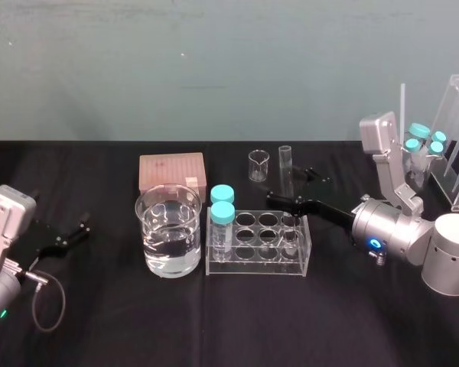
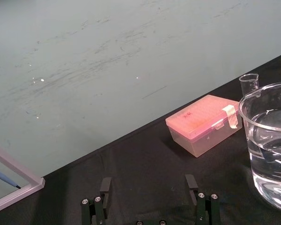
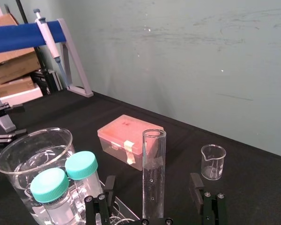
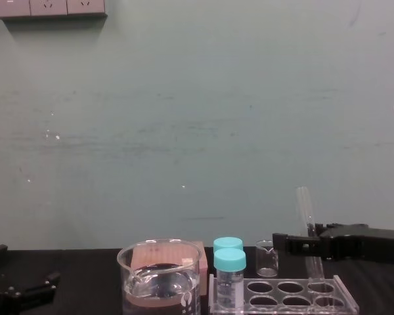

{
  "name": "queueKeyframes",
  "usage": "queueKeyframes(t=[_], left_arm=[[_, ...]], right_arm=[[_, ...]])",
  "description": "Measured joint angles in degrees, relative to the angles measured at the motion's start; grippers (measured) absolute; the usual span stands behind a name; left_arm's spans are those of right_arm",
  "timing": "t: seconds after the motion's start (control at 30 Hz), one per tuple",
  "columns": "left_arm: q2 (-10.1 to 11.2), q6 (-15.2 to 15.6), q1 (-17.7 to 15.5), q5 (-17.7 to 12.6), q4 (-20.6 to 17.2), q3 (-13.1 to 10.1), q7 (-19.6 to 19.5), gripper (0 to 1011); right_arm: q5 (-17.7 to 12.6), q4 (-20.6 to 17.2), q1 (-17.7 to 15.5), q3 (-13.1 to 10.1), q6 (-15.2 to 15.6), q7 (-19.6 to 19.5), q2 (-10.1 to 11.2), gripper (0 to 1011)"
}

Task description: Hold the test tube with one hand and immerse one end into the beaker, then return it to the test tube rack.

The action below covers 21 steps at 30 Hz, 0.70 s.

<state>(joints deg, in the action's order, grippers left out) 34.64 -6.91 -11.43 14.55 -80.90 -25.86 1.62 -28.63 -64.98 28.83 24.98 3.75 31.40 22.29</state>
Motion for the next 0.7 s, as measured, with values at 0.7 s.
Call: queueKeyframes(t=[0.7], left_arm=[[0.00,0.00,0.00,0.00,0.00,0.00,0.00,1000]], right_arm=[[-0.09,-0.02,0.00,-0.06,-0.04,-0.07,0.02,769]])
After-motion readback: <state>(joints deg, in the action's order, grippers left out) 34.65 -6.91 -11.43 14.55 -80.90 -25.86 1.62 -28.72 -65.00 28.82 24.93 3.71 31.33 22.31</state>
